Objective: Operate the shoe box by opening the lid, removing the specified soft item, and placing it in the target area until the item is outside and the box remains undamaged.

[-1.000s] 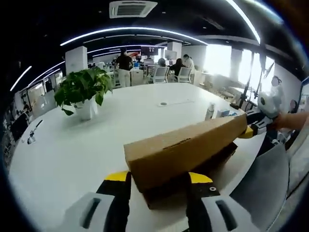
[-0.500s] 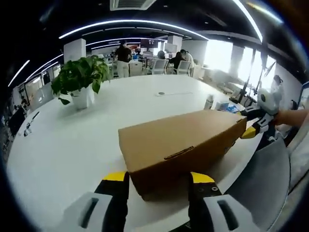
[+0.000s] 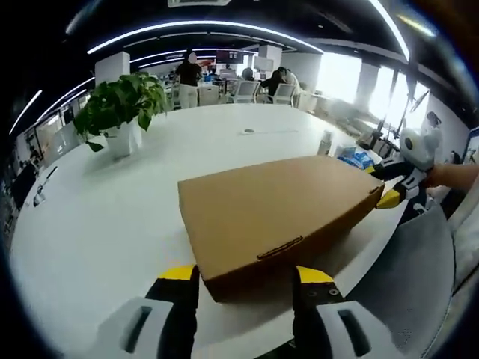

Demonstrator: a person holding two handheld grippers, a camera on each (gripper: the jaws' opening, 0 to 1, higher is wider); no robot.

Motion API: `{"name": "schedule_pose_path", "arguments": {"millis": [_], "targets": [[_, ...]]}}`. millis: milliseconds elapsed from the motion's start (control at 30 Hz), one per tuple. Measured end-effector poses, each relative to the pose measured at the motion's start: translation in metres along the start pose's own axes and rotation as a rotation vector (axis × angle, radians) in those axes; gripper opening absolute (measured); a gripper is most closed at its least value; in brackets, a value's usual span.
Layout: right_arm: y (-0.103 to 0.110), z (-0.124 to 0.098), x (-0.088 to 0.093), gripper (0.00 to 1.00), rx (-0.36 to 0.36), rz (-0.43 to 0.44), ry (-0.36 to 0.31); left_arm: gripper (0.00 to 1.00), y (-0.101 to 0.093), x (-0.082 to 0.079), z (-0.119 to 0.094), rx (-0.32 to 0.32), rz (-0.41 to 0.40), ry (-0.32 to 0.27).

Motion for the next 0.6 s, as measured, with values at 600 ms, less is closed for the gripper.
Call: {"name": "schedule_pose_path", "arguments": {"millis": [600], "targets": [[0.001,0.012,0.011,0.43,0.029,-0.051,0.038,0.47,0.002,0.01,0.013,-0.021,-0.031,0.049]]}}
Point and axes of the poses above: the point that each gripper's makers call its tool centre point, and the gripper's own axes: z roughly forward along the fingers, y roughly to its left, x roughly out of its underside, the point moved 8 cm from there along -z, roughly backward along the fingers
